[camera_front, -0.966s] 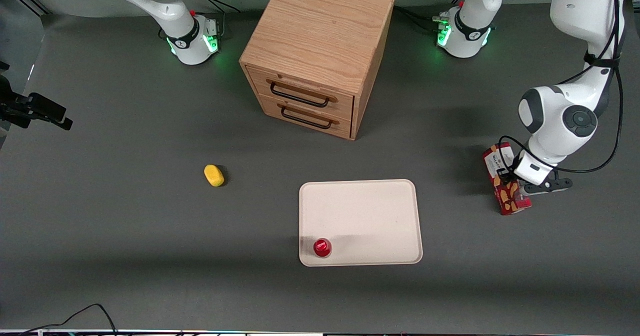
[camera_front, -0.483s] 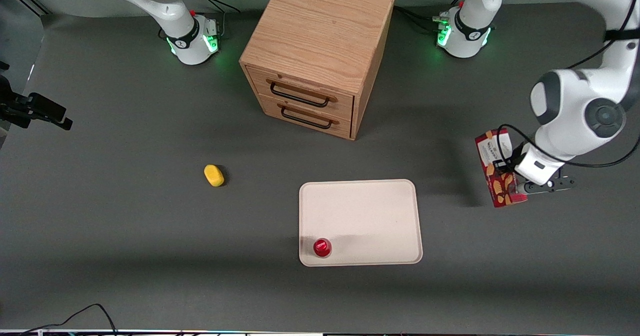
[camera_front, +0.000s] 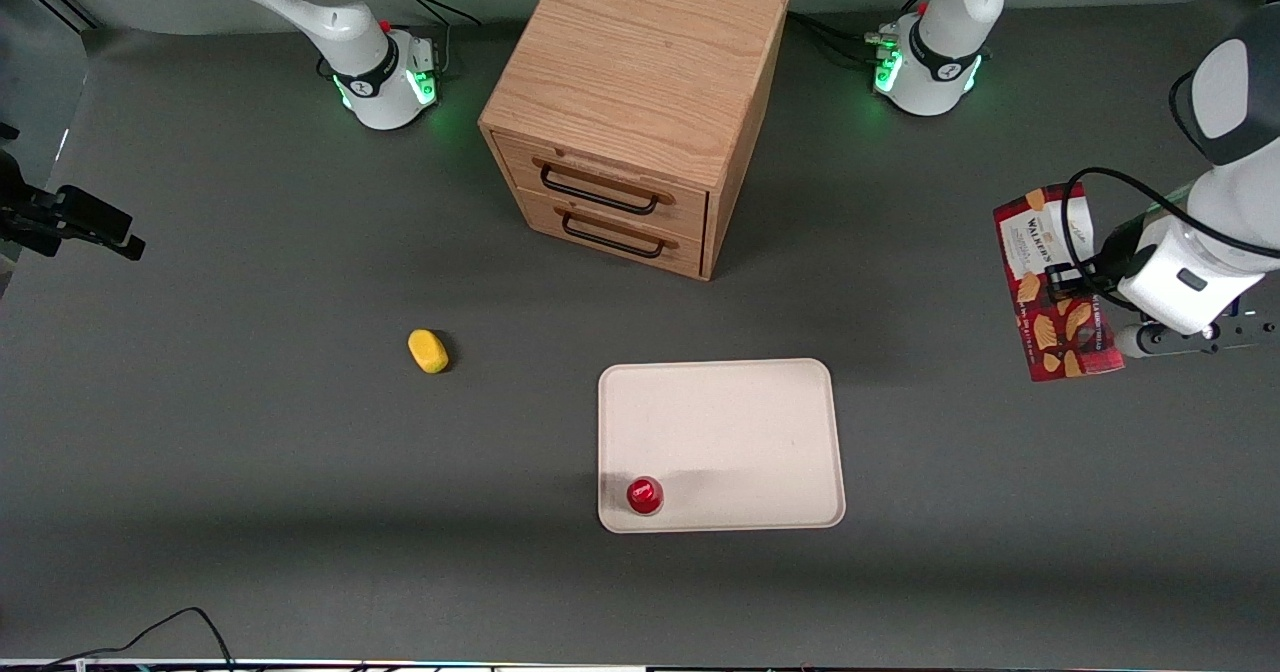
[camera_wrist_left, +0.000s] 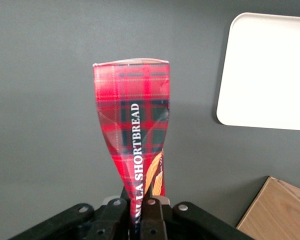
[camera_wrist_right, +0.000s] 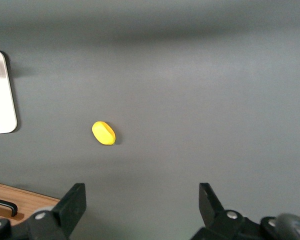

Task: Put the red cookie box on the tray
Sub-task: 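Lift the grasped box up off the table with the left gripper, then carry the box over the cream tray and lower it onto it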

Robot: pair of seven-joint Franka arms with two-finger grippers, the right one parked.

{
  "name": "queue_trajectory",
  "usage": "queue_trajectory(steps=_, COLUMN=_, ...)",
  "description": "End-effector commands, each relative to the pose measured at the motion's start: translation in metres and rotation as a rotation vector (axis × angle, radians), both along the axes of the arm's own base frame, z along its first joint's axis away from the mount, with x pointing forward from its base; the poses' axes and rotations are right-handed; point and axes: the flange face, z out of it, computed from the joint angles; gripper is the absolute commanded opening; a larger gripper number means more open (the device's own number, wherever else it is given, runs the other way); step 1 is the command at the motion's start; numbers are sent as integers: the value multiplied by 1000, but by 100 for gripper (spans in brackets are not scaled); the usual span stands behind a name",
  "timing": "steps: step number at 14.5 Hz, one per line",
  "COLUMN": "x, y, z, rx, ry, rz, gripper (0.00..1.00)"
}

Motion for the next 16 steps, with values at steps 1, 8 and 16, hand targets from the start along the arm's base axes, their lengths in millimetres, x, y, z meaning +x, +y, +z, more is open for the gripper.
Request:
queue_trajectory(steps=1, x=29, y=-56, z=-28, rx=3, ry=-8, rz=78, gripper=0)
queue_trajectory(steps=8, x=95, y=-205, z=-157, rx=-151, ry=-147, rz=542, gripper=0)
queue_trajectory(steps=16, x=78, y=-242, z=-265, rx=-63, ry=-255, rz=447, gripper=0)
